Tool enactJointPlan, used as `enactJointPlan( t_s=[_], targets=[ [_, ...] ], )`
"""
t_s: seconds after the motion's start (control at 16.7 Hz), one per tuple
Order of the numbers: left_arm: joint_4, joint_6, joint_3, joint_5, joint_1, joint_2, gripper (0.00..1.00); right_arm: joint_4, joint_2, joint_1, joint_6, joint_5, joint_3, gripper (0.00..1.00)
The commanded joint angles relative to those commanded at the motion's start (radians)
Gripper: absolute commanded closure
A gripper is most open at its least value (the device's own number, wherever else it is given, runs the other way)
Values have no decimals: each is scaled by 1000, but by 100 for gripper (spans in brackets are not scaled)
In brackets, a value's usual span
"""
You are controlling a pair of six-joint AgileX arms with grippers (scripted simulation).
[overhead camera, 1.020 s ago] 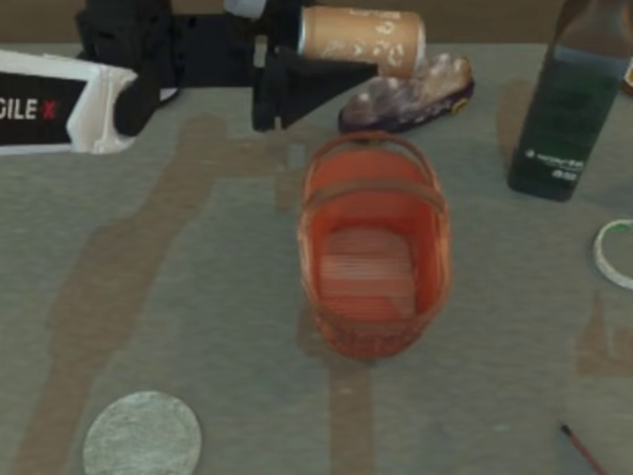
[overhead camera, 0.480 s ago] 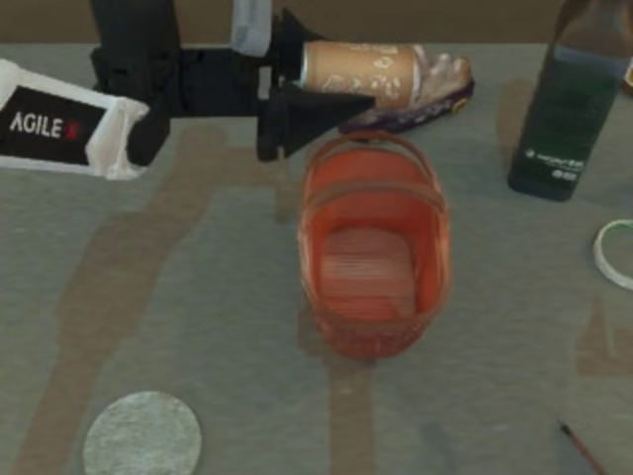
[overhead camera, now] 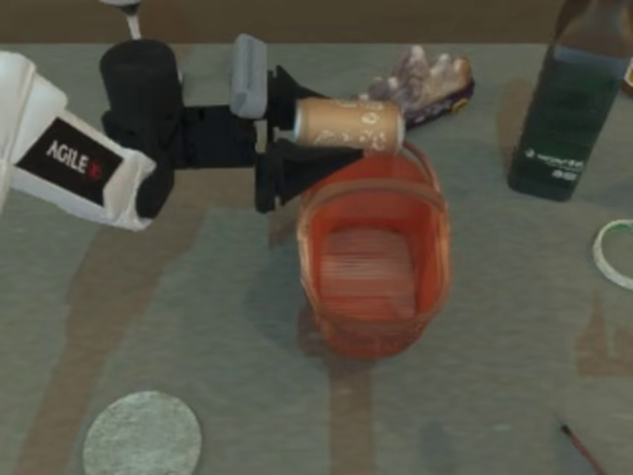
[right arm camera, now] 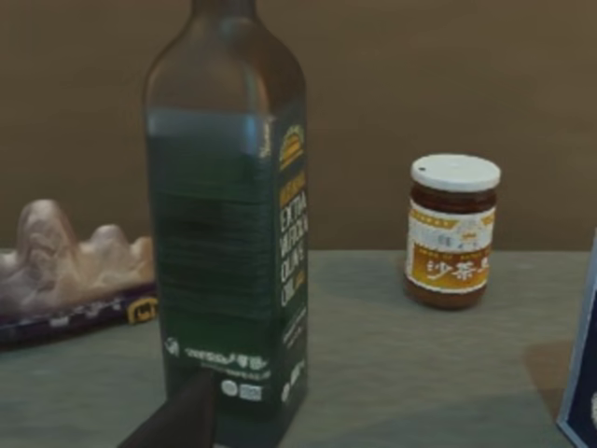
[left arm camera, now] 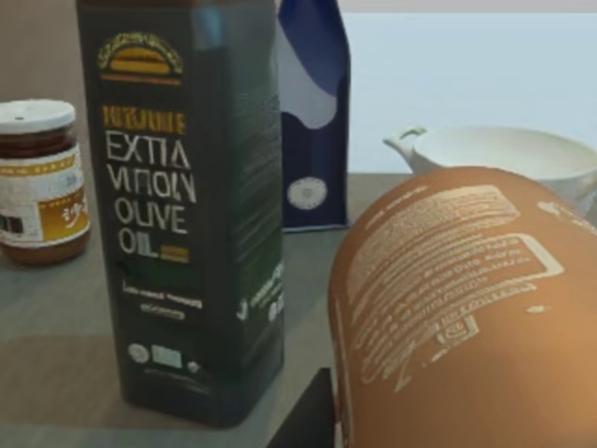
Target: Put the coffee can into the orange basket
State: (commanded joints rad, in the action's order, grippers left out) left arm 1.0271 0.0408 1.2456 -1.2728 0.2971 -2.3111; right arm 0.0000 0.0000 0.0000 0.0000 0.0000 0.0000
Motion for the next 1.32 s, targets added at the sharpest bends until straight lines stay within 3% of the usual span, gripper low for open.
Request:
enactJointPlan(
  t_s=[0.06,0.84,1.32],
  targets=[
    [0,0,0,0,0,0,100,0,0,0,0,0,0,0],
    [0,0,0,0,0,0,2,0,0,0,0,0,0,0],
    [0,0,0,0,0,0,0,0,0,0,0,0,0,0]
  ],
)
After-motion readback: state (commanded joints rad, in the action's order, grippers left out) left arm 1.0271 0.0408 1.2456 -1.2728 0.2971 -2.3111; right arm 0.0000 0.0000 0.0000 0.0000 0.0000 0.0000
